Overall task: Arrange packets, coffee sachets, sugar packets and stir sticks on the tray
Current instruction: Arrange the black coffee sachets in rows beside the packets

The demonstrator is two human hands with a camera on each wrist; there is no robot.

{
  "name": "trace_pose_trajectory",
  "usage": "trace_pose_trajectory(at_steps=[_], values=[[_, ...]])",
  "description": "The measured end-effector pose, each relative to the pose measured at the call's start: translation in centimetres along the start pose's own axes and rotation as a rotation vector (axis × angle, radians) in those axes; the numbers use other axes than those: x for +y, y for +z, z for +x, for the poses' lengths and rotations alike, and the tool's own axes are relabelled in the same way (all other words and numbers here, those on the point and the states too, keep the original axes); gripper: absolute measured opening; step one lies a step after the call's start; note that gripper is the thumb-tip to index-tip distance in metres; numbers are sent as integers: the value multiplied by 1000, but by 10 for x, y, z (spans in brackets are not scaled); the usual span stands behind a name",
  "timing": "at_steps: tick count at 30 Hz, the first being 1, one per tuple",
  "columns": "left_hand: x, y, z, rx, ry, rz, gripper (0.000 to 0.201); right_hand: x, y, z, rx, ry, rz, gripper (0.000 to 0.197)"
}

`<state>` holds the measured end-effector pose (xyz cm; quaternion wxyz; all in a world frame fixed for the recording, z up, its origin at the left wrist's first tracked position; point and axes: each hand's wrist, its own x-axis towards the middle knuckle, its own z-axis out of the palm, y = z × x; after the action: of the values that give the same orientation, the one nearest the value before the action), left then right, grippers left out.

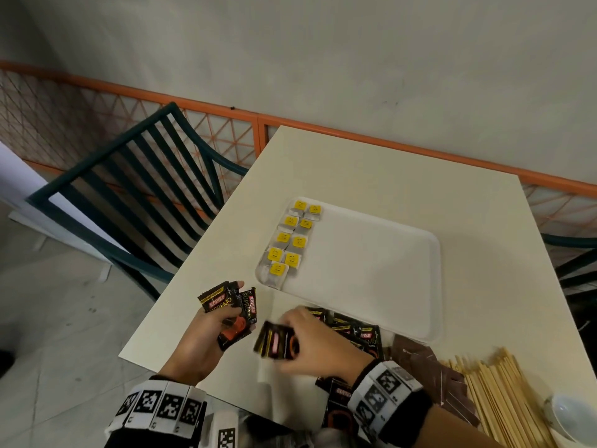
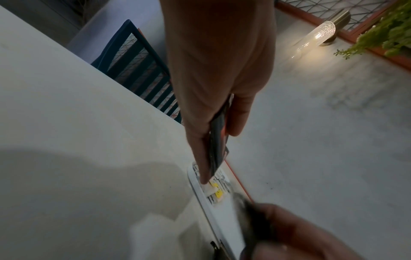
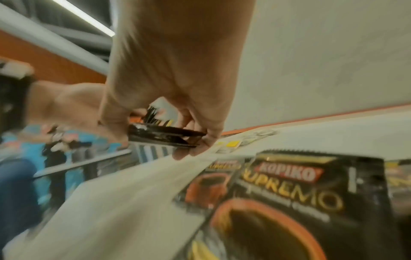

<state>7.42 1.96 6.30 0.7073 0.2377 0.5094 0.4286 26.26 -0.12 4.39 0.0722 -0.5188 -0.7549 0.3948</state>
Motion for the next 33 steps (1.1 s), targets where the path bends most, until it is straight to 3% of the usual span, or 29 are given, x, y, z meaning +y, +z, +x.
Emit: trace_pose_trajectory(at_steps=[4, 9, 12, 14, 19, 23, 27, 29, 33], values=[[0, 8, 1, -34, 11, -13, 36, -9, -24, 2, 327, 68, 277, 46], [1, 30, -3, -163, 11, -61, 25, -33, -25, 14, 406, 42, 396, 50], [3, 35, -3, -189, 21, -78, 42, -39, -20, 18, 499, 39, 310, 55], [2, 35, -1, -187, 36, -19, 54, -42, -16, 17, 491, 18, 260, 56], [4, 36, 3, -173, 20, -18, 28, -37, -22, 12, 302, -69, 257, 49], [4, 33, 2, -193, -72, -42, 32, -20, -35, 8, 437, 61, 398, 34], [1, 39, 1, -242, -113, -37, 33, -3, -32, 10, 357, 174, 494, 20], [2, 41, 0, -245, -98, -3, 28, 3, -34, 10, 419, 189, 586, 14], [2, 35, 5, -169, -4, 74, 28, 16, -50, 0, 520, 212, 554, 10]])
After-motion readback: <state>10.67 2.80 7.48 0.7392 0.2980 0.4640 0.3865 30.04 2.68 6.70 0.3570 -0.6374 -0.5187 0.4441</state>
